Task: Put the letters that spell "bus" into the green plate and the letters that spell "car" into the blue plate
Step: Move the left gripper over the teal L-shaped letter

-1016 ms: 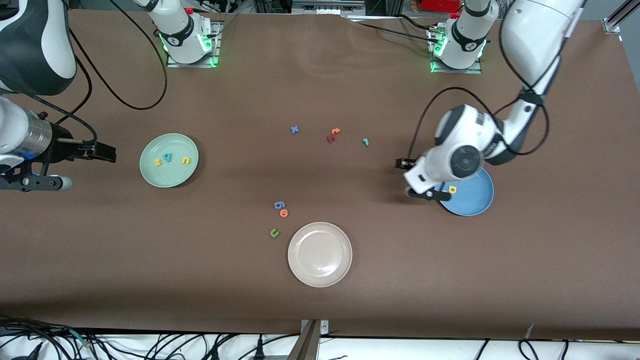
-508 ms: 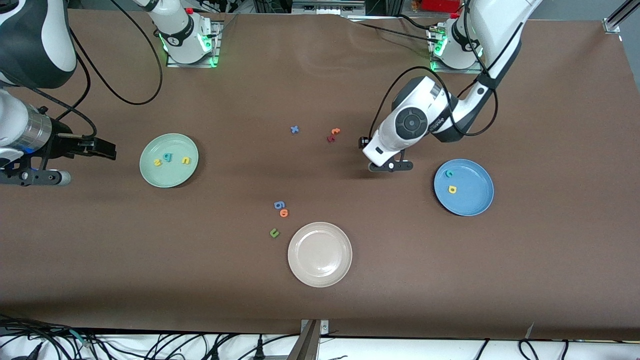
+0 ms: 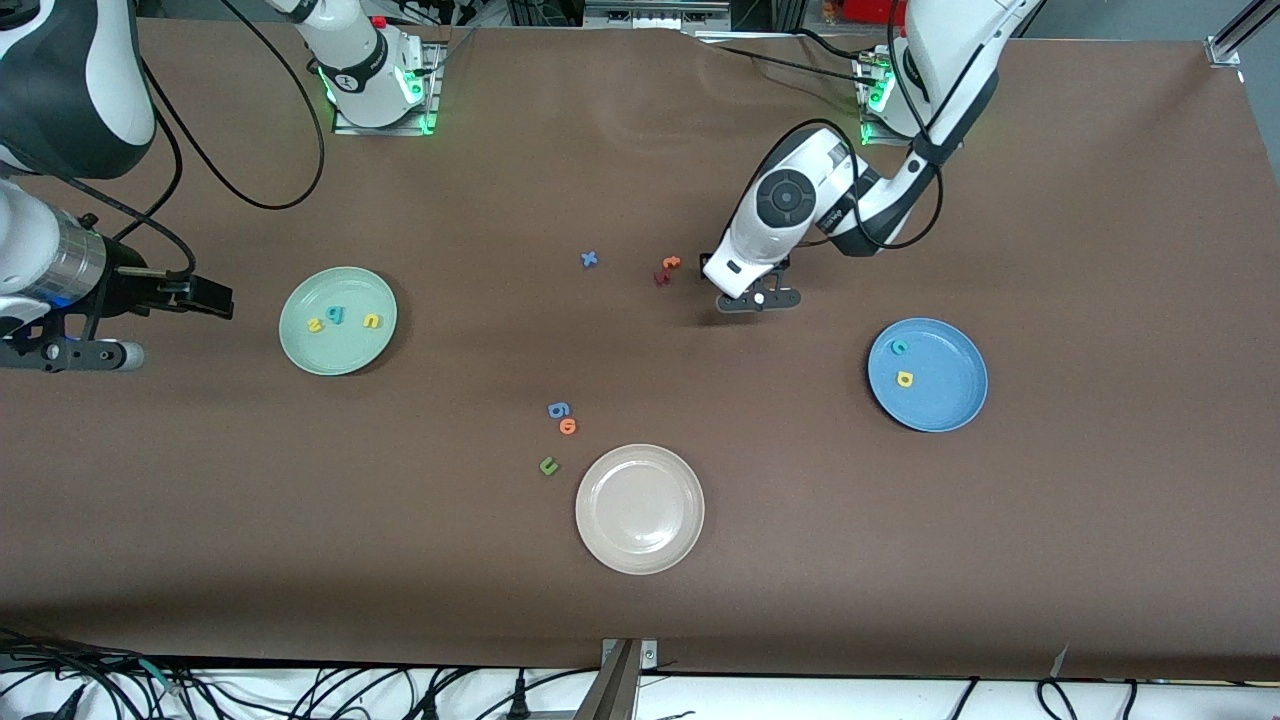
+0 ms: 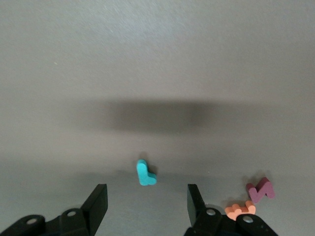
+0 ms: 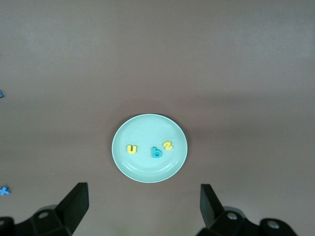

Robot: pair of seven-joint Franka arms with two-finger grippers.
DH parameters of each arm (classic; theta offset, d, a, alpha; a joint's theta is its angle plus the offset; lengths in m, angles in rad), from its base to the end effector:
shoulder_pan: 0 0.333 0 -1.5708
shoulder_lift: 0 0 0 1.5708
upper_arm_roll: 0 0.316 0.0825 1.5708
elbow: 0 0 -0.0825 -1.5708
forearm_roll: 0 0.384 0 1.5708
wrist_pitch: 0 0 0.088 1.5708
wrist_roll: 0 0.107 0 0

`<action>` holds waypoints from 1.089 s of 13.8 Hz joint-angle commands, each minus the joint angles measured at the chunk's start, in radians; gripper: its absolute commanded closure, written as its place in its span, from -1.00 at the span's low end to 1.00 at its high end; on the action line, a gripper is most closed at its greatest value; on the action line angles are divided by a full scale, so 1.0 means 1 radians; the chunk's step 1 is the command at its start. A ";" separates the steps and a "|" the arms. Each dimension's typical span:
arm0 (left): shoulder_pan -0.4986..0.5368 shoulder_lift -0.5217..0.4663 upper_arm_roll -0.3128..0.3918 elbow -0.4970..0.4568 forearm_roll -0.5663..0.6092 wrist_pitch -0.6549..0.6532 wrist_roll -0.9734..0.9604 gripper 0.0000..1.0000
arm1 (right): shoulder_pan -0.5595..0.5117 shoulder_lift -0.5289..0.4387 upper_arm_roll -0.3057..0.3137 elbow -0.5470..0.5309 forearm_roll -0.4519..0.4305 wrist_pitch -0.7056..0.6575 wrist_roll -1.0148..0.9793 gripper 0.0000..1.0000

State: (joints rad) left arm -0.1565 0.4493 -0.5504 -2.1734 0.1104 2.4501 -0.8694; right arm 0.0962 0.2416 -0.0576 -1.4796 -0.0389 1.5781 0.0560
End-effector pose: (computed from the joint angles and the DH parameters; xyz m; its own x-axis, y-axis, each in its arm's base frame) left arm 0.4162 -0.3619 0.2046 0.9770 0.1007 -0.1879 0.1094 -0.9933 0.0366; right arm 0.6191 0.0235 0.5260 0.9901 -0.0177 -0.1391 -0.0094 -0.9981 0.0601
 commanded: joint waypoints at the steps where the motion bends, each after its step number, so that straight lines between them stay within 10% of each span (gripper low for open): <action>1: -0.011 -0.021 0.004 -0.036 0.035 0.038 -0.045 -0.45 | -0.010 -0.030 0.010 -0.028 -0.018 -0.004 -0.016 -1.00; 15: 0.002 0.017 0.010 -0.086 0.109 0.161 -0.053 -0.28 | -0.010 -0.030 0.010 -0.028 -0.018 -0.006 -0.016 -1.00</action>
State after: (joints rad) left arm -0.1592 0.4697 -0.5387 -2.2380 0.1822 2.5784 -0.8963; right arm 0.0957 0.2413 -0.0576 -1.4800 -0.0398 1.5771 0.0559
